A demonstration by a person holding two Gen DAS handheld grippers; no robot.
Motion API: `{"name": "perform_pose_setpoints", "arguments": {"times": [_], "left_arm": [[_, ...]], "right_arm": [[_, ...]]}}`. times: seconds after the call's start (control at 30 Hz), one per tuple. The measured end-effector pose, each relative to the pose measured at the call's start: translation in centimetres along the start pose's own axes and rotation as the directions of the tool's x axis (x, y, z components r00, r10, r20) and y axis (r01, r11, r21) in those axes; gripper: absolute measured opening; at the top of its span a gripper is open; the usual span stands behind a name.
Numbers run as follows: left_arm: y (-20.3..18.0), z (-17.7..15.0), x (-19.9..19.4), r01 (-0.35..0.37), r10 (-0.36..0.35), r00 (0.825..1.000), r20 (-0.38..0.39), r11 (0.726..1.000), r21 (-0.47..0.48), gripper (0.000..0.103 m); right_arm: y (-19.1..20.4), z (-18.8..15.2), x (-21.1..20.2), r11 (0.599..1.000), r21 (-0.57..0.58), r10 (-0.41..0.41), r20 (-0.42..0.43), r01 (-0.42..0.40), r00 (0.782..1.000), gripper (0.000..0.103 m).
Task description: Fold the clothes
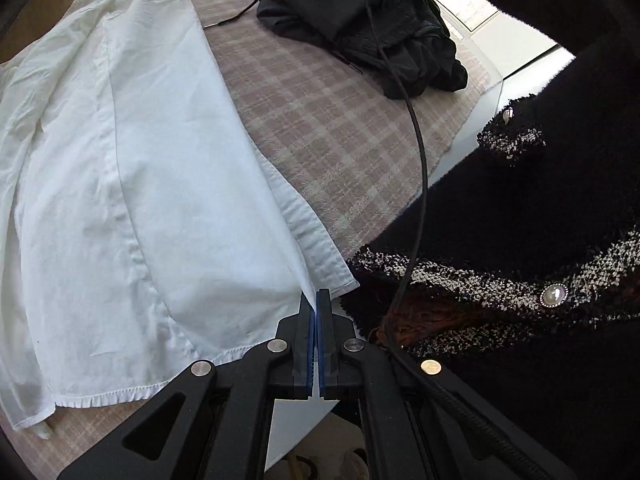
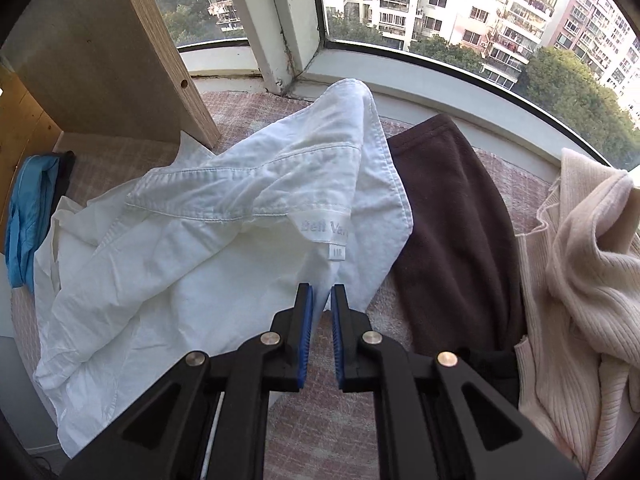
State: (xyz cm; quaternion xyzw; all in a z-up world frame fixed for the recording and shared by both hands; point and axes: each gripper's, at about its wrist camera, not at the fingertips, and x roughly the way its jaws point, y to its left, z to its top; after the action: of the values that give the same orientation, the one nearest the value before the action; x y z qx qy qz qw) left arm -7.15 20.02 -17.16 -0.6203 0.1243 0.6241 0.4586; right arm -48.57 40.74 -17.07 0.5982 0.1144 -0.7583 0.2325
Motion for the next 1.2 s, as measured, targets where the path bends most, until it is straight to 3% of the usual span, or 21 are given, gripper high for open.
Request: {"name": "perform_pose_setpoints", "arguments": {"times": [0.1, 0.27, 0.33, 0.47, 0.6, 0.7, 0.8, 0.87, 0.97, 1.13, 1.2], "left_arm": [[-0.5, 0.2, 0.7, 0.051, -0.05, 0.999, 0.009, 0.999, -0.014, 0.0], [-0.3, 0.3, 1.9, 0.057, -0.057, 0.998, -0.028, 0.998, -0.016, 0.001], [-0.2, 0.2, 2.2, 0.036, -0.037, 0.998, -0.049, 0.999, -0.012, 0.004], [-0.4, 0.1, 2.3, -0.019, 0.016, 0.997, -0.074, 0.999, -0.039, 0.018], [-0.7, -1.6, -1.1, -0.053, 0.052, 0.998, -0.021, 0.995, -0.084, 0.022], [0.7, -3.7, -4.8, -0.116, 0.12, 0.992, 0.025, 0.984, -0.132, 0.023], [4.4, -5.9, -8.3, -0.222, 0.241, 0.969, 0.054, 0.947, -0.234, 0.028], [7.7, -7.3, -10.3, -0.303, 0.331, 0.942, 0.049, 0.906, -0.295, 0.031], [12.7, -8.9, -11.7, -0.409, 0.439, 0.898, 0.001, 0.838, -0.36, 0.036], [18.4, -9.8, -11.1, -0.407, 0.424, 0.905, -0.044, 0.828, -0.386, 0.037], [19.6, -9.8, -10.5, -0.432, 0.436, 0.897, -0.075, 0.825, -0.364, 0.038]], "right_arm": [[-0.4, -0.1, 0.3, 0.999, -0.013, -0.033, 0.011, 0.033, 0.999, 0.01], [-0.4, -0.6, 1.8, 0.995, -0.06, -0.085, 0.002, 0.085, 0.996, 0.01], [-0.5, -0.8, 2.0, 0.995, -0.056, -0.082, 0.018, 0.083, 0.996, 0.01], [-1.3, -0.8, 2.3, 0.998, -0.018, -0.058, -0.026, 0.058, 0.998, 0.022], [-2.2, -1.2, 0.1, 0.996, -0.028, -0.085, -0.019, 0.084, 0.996, 0.023], [-3.5, -1.6, -2.5, 0.995, 0.02, -0.095, 0.015, 0.095, 0.995, 0.023], [-3.4, -2.0, -5.1, 0.996, 0.051, -0.069, 0.064, 0.066, 0.996, 0.023], [-1.9, -2.4, -6.1, 0.999, 0.033, -0.014, 0.071, 0.012, 0.997, 0.035], [2.5, -2.6, -5.9, 0.999, -0.045, 0.015, 0.061, -0.012, 0.998, 0.039], [9.2, -2.9, -3.8, 0.989, -0.145, 0.043, 0.007, -0.041, 0.999, 0.039], [10.8, -2.7, -3.1, 0.986, -0.156, 0.049, -0.018, -0.051, 0.999, 0.039]]}}
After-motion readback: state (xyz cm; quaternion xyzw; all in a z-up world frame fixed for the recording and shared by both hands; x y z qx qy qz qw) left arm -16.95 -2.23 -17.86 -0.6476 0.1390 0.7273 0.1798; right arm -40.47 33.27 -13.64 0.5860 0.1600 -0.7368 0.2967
